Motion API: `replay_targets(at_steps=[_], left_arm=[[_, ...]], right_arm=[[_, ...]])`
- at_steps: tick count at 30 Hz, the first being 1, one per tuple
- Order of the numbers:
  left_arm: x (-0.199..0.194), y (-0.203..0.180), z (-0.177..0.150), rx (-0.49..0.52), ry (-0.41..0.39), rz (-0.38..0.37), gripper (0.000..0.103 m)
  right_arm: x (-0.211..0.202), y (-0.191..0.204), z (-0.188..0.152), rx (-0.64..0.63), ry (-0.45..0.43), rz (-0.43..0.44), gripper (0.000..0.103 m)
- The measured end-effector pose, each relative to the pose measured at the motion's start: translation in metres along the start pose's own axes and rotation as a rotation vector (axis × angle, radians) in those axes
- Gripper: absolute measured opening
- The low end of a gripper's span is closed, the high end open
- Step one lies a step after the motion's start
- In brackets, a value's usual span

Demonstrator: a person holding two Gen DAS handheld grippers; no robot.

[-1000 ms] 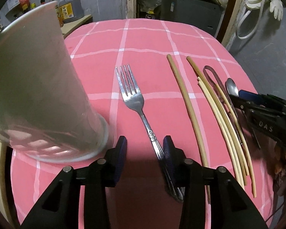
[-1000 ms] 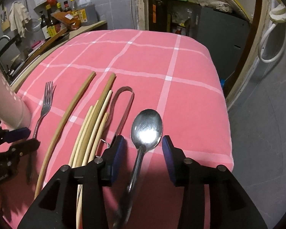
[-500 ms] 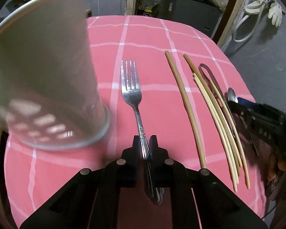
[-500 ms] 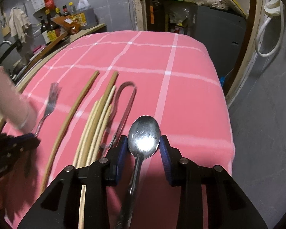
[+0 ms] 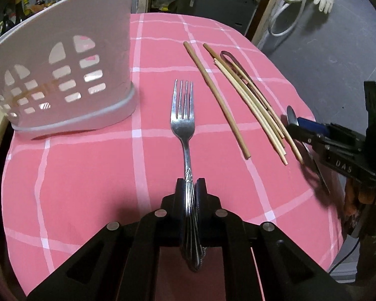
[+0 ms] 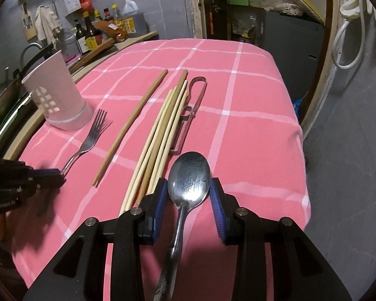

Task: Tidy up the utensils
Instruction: 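Close the left tool on the fork while the right tool grips the spoon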

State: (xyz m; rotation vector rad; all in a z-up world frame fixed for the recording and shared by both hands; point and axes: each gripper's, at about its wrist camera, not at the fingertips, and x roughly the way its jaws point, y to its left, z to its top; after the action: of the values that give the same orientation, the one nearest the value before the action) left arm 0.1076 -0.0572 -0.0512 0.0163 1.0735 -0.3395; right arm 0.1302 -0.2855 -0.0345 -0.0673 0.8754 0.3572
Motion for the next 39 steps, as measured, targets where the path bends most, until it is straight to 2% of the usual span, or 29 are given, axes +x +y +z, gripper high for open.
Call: replay_targets(at_steps=[1,3,4,17,19,22,26,29,32,39], left_arm=[[0.000,-0.002,0.001,0.008,-0.010,0.004,0.015],[0.005,-0.007,0.009,0.023,-0.035,0.024,0.036],[0.010,-0.009,0.014,0.025,-0.045,0.041,0.038],[0.052,-0.009,0.053,0.039,-0.026,0.129,0.038],[0.050,-0.005,0.054,0.025,-0.023,0.132,0.036],[0.052,-0.001,0.057,0.005,-0.026,0.150,0.020],[0.047,0.003,0.053,-0.011,-0.032,0.136,0.020],[0.036,0.003,0.044,-0.026,-0.052,0.120,0.020],[0.018,0.001,0.034,-0.038,-0.106,0.111,0.020],[-0.036,-0.006,0.017,-0.048,-0.333,0.105,0.020]], right_arm=[[-0.001,0.000,-0.001,0.004,-0.001,0.001,0.032],[0.000,0.000,-0.002,0.009,-0.003,-0.002,0.032],[0.001,0.000,-0.001,0.010,-0.005,-0.004,0.032],[0.011,-0.001,0.005,0.032,-0.010,-0.003,0.032],[0.012,-0.001,0.006,0.035,-0.010,-0.001,0.032],[0.015,-0.001,0.007,0.047,-0.011,0.006,0.032],[0.013,0.000,0.006,0.050,-0.022,0.000,0.032],[0.004,0.005,0.002,0.044,-0.059,-0.011,0.032],[-0.012,0.017,-0.001,0.026,-0.130,-0.016,0.031],[-0.056,0.060,-0.005,-0.014,-0.384,-0.053,0.031]])
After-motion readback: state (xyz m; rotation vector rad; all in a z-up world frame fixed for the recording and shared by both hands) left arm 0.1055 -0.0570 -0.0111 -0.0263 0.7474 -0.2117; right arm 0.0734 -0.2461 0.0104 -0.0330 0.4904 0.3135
